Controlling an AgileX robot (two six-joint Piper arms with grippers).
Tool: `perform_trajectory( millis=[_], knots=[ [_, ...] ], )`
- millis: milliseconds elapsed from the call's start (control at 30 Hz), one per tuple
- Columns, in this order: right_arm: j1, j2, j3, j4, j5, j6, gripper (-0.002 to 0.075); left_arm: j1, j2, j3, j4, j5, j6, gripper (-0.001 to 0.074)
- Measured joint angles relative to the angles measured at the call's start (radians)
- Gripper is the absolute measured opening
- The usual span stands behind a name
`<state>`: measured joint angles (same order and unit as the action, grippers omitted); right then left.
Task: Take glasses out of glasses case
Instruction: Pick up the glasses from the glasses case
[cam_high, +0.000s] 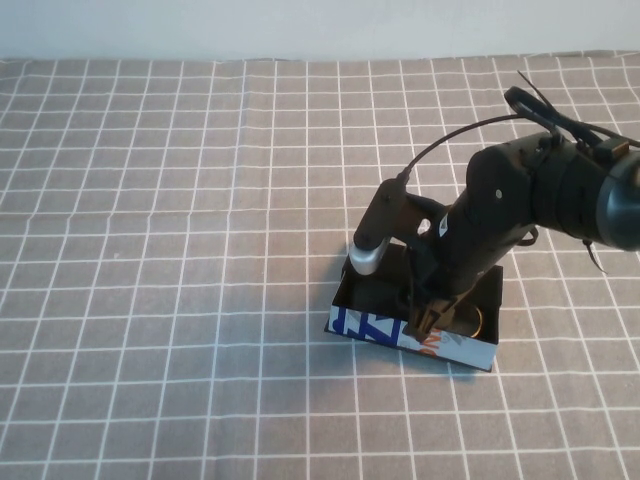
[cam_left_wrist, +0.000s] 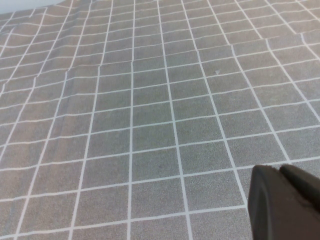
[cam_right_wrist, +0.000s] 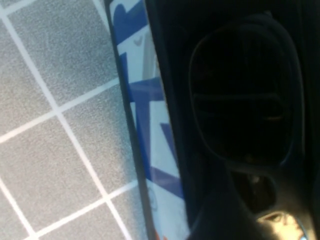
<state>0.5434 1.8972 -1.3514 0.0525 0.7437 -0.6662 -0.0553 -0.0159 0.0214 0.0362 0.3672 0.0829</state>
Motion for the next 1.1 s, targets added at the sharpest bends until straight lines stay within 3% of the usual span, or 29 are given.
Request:
perform_trajectory(
  millis=[1100],
  knots=[
    [0.010, -0.029, -0.006, -0.064, -0.016, 0.005, 0.0410, 0.000, 0.000, 0.000, 0.000, 0.000, 0.000, -0.0005]
  ],
)
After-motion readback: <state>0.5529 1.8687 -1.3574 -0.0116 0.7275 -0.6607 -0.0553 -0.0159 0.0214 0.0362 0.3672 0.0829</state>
